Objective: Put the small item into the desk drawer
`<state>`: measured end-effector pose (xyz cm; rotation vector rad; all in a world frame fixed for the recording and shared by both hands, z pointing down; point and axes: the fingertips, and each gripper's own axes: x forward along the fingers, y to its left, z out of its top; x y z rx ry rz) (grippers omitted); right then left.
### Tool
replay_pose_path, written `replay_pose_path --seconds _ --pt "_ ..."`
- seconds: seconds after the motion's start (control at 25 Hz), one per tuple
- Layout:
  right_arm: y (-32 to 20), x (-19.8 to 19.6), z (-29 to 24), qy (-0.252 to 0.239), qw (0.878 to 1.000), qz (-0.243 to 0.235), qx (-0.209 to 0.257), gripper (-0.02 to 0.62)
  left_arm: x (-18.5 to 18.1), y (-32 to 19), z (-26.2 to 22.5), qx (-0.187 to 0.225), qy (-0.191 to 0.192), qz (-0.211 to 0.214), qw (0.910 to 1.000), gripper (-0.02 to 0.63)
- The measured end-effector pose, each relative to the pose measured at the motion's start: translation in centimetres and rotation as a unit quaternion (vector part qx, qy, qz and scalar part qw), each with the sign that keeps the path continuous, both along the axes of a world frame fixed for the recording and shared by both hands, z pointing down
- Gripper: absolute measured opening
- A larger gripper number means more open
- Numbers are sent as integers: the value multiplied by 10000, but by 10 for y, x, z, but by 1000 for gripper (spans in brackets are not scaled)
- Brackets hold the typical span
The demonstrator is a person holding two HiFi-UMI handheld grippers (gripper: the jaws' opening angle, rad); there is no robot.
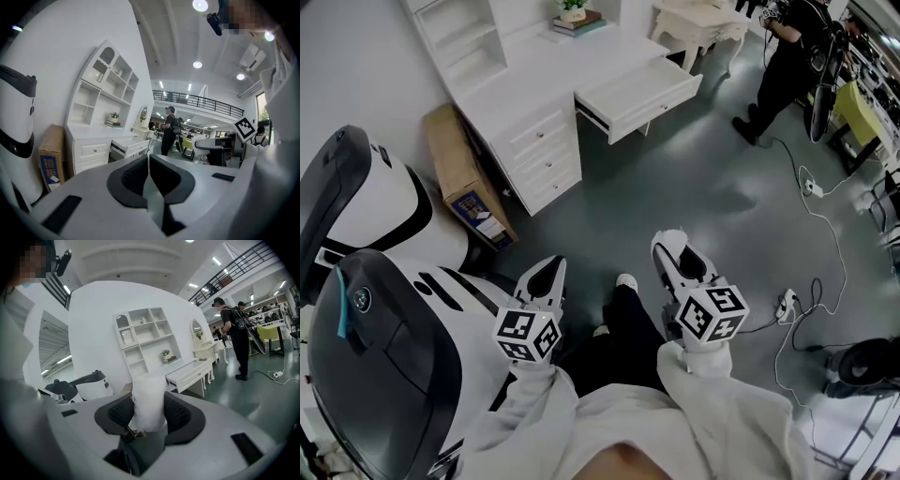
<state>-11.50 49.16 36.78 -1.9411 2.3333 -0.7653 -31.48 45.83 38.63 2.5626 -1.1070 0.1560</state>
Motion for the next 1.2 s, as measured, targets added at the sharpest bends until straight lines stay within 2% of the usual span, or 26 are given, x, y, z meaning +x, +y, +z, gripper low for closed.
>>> replay_pose_path --seconds 0.2,0.8,1.2 --pt "-28 5 0 -15 10000 -78 37 193 2 -29 0 4 -37 -93 9999 26" --pt "-134 89 -12 -24 9996 227 169 193 70 -144 -12 168 -135 22 9998 26" --pt "-181 110 -5 -45 9999 135 41 193 88 -185 -5 34 -205 -108 9997 26"
